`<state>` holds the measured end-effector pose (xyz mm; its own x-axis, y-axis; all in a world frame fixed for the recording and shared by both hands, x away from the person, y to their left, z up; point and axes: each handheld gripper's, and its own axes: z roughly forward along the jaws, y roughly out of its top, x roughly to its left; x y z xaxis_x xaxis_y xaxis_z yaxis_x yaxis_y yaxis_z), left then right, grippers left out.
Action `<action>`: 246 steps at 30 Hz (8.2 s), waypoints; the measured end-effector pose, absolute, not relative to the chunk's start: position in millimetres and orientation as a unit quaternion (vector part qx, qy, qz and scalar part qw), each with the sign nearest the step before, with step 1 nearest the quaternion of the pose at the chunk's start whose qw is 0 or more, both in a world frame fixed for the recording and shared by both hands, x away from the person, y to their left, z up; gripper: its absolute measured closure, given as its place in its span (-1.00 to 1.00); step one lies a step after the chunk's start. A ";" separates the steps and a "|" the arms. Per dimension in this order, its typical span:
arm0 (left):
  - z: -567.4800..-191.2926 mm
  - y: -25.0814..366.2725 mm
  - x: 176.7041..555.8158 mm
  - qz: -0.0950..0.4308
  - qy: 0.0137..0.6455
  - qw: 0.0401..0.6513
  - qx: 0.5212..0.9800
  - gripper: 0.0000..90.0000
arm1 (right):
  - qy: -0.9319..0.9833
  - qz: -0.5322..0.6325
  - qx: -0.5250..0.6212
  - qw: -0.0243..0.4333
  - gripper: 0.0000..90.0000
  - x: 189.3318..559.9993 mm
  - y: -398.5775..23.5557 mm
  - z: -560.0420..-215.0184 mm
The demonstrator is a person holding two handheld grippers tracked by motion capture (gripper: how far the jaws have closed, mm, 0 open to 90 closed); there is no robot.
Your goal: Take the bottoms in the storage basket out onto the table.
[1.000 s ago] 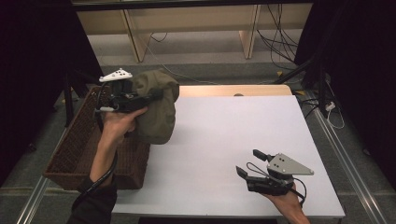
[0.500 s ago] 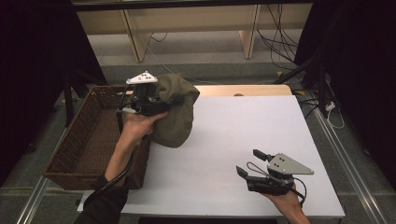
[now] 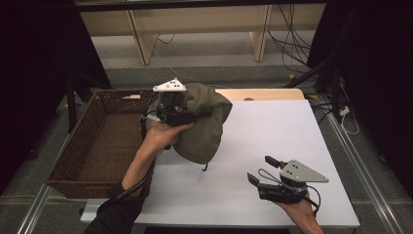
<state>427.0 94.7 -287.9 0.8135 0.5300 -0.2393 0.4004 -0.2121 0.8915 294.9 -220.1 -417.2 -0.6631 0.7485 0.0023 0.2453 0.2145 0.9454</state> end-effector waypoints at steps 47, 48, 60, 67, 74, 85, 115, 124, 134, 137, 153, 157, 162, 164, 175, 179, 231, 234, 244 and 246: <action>-349.0 30.3 469.4 -0.008 0.328 0.499 0.802 0.79 | 0.734 0.534 0.343 0.244 -0.52 295.1 -226.1 -415.3; -350.0 28.7 470.5 -0.009 0.329 0.496 0.803 0.79 | 0.734 0.533 0.342 0.244 -0.52 295.1 -226.1 -415.4; -363.8 14.2 478.4 -0.015 0.334 0.479 0.812 0.78 | 0.733 0.534 0.344 0.243 -0.52 294.5 -227.1 -414.9; -374.6 7.4 484.3 -0.021 0.340 0.465 0.818 0.77 | 0.734 0.535 0.342 0.243 -0.52 294.2 -226.6 -414.9; -382.3 1.2 488.8 -0.025 0.344 0.453 0.822 0.76 | 0.733 0.536 0.342 0.242 -0.52 294.2 -226.6 -414.7; -396.6 -5.3 494.2 -0.042 0.349 0.437 0.828 0.69 | 0.734 0.535 0.341 0.242 -0.52 294.1 -226.5 -415.0; -399.6 -13.7 496.3 -0.036 0.348 0.402 0.846 -0.14 | 0.736 0.533 0.342 0.241 -0.52 294.5 -226.3 -415.8; -393.0 -9.7 492.6 -0.023 0.346 0.407 0.845 -0.44 | 0.737 0.530 0.343 0.241 -0.52 294.7 -226.5 -415.8; -378.3 11.5 485.3 -0.003 0.359 0.429 0.829 -0.68 | 0.737 0.532 0.341 0.239 -0.52 294.8 -225.0 -416.6; -374.1 24.0 481.0 0.002 0.369 0.438 0.819 -0.86 | 0.738 0.531 0.341 0.238 -0.52 294.7 -224.1 -416.8; -375.4 46.1 468.2 0.012 0.374 0.468 0.800 -0.96 | 0.738 0.531 0.342 0.239 -0.52 295.4 -224.4 -417.1; -375.2 53.0 463.9 0.019 0.373 0.480 0.794 -0.97 | 0.738 0.531 0.342 0.239 -0.52 295.2 -224.6 -416.9; -374.8 59.8 461.4 0.029 0.373 0.489 0.788 -0.96 | 0.738 0.530 0.343 0.239 -0.52 294.9 -224.5 -416.8; -374.8 63.8 459.9 0.034 0.374 0.496 0.783 -0.96 | 0.738 0.530 0.342 0.240 -0.52 294.8 -224.4 -416.6; -376.4 76.0 448.6 0.047 0.365 0.527 0.766 -0.97 | 0.736 0.534 0.340 0.238 -0.52 294.5 -223.9 -416.7; -376.8 79.3 442.8 0.055 0.359 0.533 0.764 -0.96 | 0.736 0.536 0.340 0.238 -0.53 294.3 -223.9 -416.7; -389.4 106.2 398.1 0.120 0.301 0.594 0.736 -1.00 | 0.732 0.540 0.341 0.236 -0.54 293.4 -223.0 -416.8; -389.7 107.7 395.4 0.123 0.298 0.598 0.734 -1.00 | 0.732 0.540 0.341 0.236 -0.54 293.4 -223.0 -416.8; -390.9 112.0 387.5 0.131 0.293 0.604 0.729 -1.00 | 0.732 0.540 0.341 0.236 -0.54 293.3 -222.9 -416.8; -391.1 113.0 385.6 0.131 0.292 0.607 0.728 -1.00 | 0.733 0.540 0.341 0.236 -0.54 293.2 -222.9 -416.8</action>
